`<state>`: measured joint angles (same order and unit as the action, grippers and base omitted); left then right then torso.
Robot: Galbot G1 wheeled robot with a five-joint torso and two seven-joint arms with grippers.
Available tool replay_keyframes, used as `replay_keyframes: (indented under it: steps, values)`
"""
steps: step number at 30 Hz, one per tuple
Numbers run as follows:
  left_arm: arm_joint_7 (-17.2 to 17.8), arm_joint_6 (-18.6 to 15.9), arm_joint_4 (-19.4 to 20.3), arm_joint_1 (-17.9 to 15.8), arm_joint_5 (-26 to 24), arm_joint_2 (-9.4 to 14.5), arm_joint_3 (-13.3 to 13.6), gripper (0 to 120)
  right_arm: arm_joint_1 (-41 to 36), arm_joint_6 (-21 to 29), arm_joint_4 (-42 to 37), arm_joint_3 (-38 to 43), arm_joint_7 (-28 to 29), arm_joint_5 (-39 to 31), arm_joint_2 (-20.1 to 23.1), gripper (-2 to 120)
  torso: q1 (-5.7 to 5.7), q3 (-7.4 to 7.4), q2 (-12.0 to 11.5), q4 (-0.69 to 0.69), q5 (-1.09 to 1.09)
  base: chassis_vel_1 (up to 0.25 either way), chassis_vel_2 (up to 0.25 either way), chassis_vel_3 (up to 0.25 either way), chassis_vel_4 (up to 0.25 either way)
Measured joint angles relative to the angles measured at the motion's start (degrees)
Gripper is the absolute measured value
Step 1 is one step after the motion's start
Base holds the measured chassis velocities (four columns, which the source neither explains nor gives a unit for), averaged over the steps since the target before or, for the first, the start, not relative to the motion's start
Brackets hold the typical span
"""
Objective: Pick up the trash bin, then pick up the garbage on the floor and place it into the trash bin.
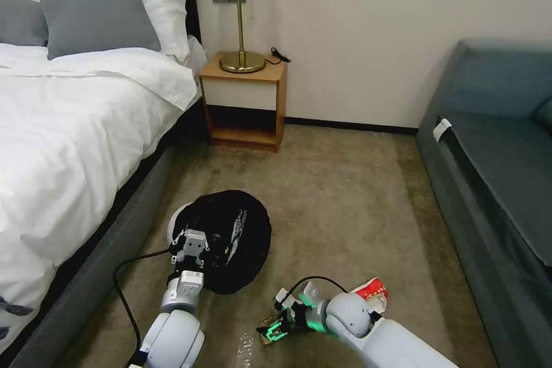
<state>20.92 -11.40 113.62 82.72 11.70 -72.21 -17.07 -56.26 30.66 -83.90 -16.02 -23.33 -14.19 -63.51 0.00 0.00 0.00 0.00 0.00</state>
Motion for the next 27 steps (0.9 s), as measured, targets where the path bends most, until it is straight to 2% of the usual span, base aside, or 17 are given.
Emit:
replay_keyframes:
  steps: [10, 18, 21, 22, 27]
  values:
    - [-0.07, 0.11, 0.98, 0.76, 0.22, -0.29, 0.02, 4, 0.86, -0.58, 3.47, 0.13, 0.46, 6.39, -1.18, 100, 0.0, 0.0, 0.0, 0.0, 0.0, 0.0, 0.0, 0.0, 0.0]
    - [-0.1, 0.16, 1.71, 1.4, 0.49, -0.36, -0.1, 4, 0.97, 0.22, 4.51, 0.63, 1.26, 7.63, -1.45, 100, 0.0, 0.0, 0.0, 0.0, 0.0, 0.0, 0.0, 0.0, 0.0]
    - [-0.11, 0.18, 2.32, 1.82, 0.6, -0.36, -0.27, 4, 0.88, 0.84, 4.67, 1.08, 1.64, 8.03, -1.39, 85, 0.0, 0.0, 0.0, 0.0, 0.0, 0.0, 0.0, 0.0, 0.0]
    - [-0.11, 0.18, 2.32, 1.82, 0.6, -0.36, -0.27, 4, 0.88, 0.84, 4.67, 1.08, 1.64, 8.03, -1.39, 85, 0.0, 0.0, 0.0, 0.0, 0.0, 0.0, 0.0, 0.0, 0.0]
    - [-0.12, 0.19, 2.89, 2.16, 0.61, -0.35, -0.48, 4, 0.35, 1.04, 4.3, 1.57, 1.44, 8.19, -0.82, 65, 0.0, 0.0, 0.0, 0.0, 0.0, 0.0, 0.0, 0.0, 0.0]
